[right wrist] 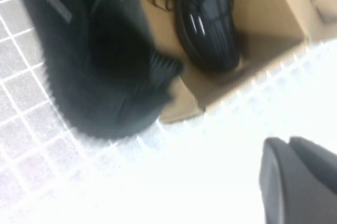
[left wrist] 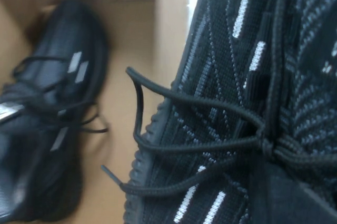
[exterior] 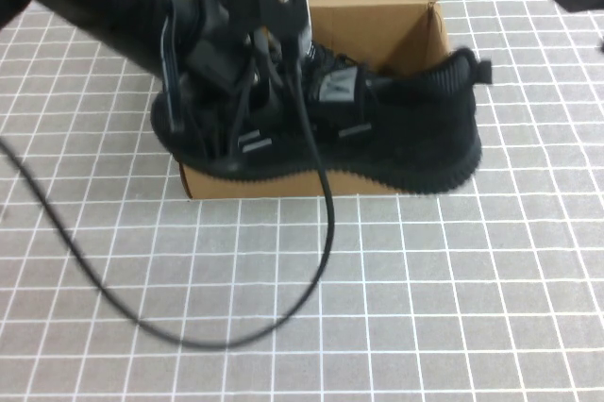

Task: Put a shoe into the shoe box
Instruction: Place the shoe in the shoe box

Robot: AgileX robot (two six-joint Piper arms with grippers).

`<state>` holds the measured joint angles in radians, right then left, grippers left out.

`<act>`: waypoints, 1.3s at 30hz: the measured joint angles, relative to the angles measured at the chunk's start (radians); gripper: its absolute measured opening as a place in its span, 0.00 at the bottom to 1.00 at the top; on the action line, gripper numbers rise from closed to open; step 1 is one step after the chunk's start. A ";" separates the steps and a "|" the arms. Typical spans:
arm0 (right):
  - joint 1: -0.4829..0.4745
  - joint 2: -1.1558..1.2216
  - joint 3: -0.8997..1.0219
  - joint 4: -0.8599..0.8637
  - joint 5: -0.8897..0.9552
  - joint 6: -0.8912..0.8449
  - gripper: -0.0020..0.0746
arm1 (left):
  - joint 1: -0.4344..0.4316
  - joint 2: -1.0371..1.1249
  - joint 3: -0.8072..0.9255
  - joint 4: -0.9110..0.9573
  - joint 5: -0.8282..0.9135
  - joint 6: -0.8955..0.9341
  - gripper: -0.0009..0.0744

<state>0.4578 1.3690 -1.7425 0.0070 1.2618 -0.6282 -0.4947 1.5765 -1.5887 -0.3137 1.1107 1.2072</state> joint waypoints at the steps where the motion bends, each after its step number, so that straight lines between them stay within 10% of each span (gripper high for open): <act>1: -0.021 -0.015 0.017 0.013 0.000 0.010 0.01 | 0.010 0.021 -0.027 0.002 0.005 0.004 0.10; 16: -0.105 -0.301 0.447 0.157 -0.020 0.115 0.01 | 0.084 0.387 -0.464 -0.003 0.025 0.034 0.10; 39: -0.107 -0.495 0.651 0.151 -0.152 0.121 0.01 | 0.104 0.512 -0.502 -0.048 0.030 0.049 0.08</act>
<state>0.3507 0.8739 -1.0918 0.1577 1.1094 -0.5073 -0.3907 2.0885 -2.0904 -0.3616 1.1404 1.2563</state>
